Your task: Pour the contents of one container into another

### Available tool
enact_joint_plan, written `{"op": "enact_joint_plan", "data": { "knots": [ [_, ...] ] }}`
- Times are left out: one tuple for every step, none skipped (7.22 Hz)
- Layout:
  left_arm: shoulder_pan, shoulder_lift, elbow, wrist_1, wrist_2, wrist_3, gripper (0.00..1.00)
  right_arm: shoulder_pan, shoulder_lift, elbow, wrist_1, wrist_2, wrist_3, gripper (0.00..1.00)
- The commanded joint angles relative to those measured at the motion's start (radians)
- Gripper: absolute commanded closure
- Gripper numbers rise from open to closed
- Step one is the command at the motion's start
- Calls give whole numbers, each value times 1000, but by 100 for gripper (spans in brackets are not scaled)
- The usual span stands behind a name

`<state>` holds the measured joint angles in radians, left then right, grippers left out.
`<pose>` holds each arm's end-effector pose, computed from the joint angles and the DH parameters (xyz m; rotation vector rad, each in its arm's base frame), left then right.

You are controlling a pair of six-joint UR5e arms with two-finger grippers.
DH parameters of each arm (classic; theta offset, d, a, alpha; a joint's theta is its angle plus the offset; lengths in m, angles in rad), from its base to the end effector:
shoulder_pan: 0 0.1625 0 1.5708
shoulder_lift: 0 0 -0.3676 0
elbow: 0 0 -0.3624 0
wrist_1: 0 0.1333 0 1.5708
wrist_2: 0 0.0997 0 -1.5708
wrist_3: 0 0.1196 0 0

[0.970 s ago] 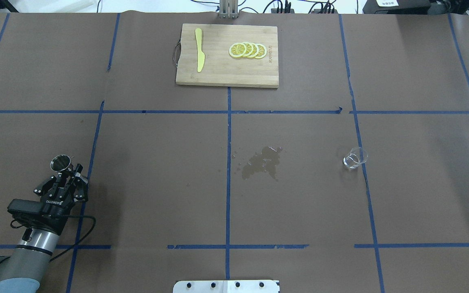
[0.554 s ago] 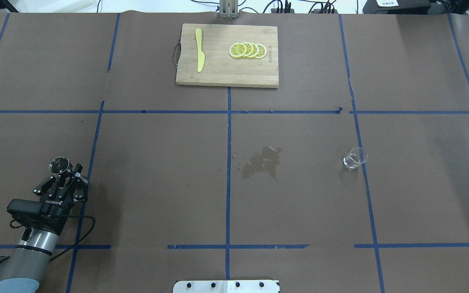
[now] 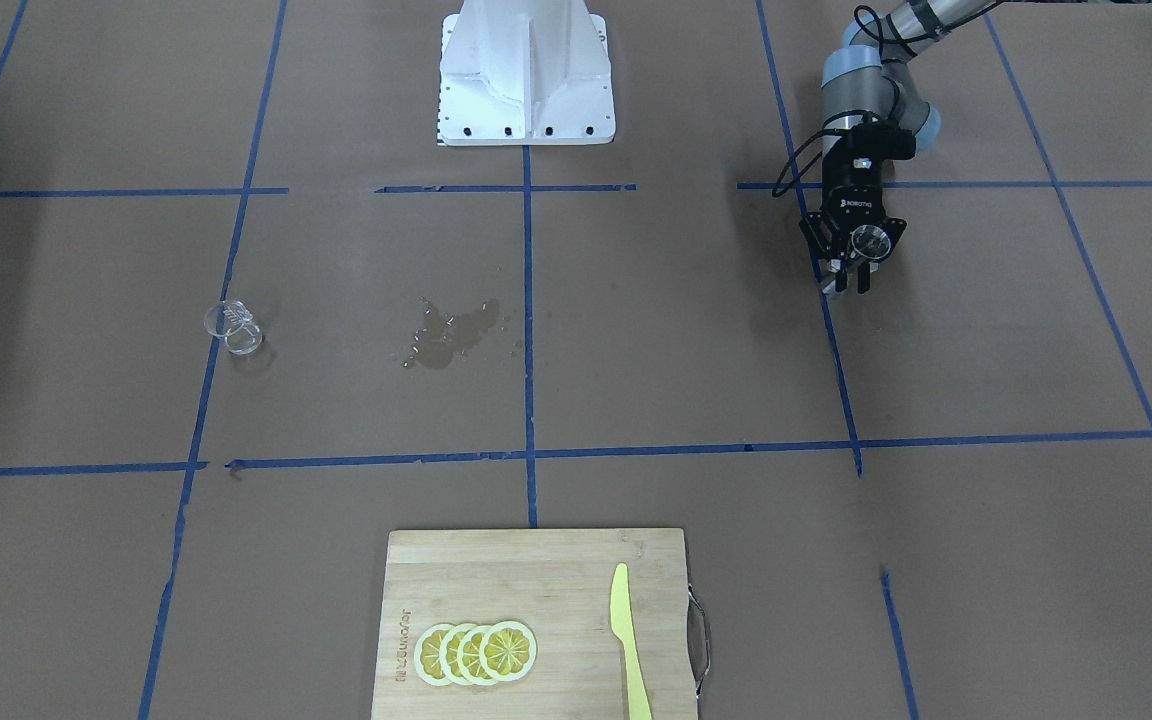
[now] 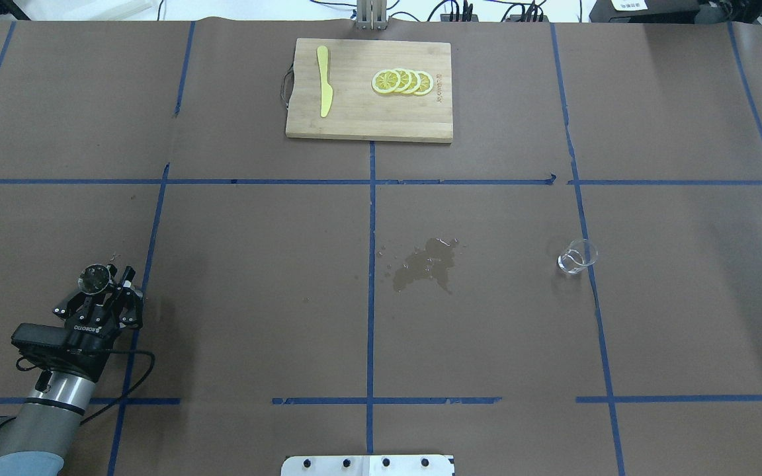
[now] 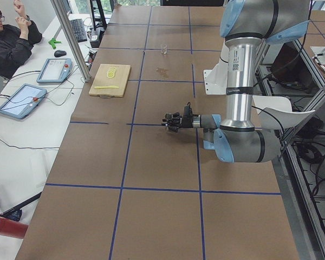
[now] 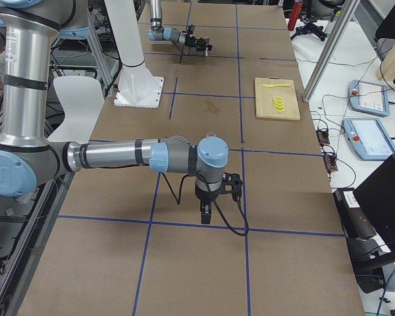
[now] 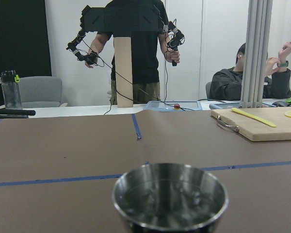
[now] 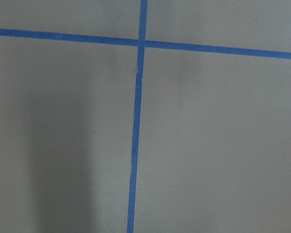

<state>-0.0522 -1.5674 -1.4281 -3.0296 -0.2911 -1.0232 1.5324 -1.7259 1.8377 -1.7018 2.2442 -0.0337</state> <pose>0.4024 -0.2692 0.4952 1.3260 0.7290 -0.4388 0.0433 -0.4032 0.5806 -0.0201 -0.6734 -0.0629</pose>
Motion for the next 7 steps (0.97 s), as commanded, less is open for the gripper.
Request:
{"op": "enact_joint_plan", "data": {
  "knots": [
    [0,3,0,0,1,0,59,0,0,0,1,0,0,0],
    [0,4,0,-2,1,0,55,0,0,0,-1,0,0,0],
    [0,6,-2,-2,1,0,49,0,0,0,-1,0,0,0],
    [0,6,-2,-2,3,0,46,0,0,0,-1,0,0,0],
    [0,6,-2,-2,3,0,43,0,0,0,1,0,0,0],
    [0,6,-3,-2,3,0,41,0,2,0,1,0,0,0],
    [-2,4,-8,-3,7,0,26,0,2,0,1,0,0,0]
  ]
}}
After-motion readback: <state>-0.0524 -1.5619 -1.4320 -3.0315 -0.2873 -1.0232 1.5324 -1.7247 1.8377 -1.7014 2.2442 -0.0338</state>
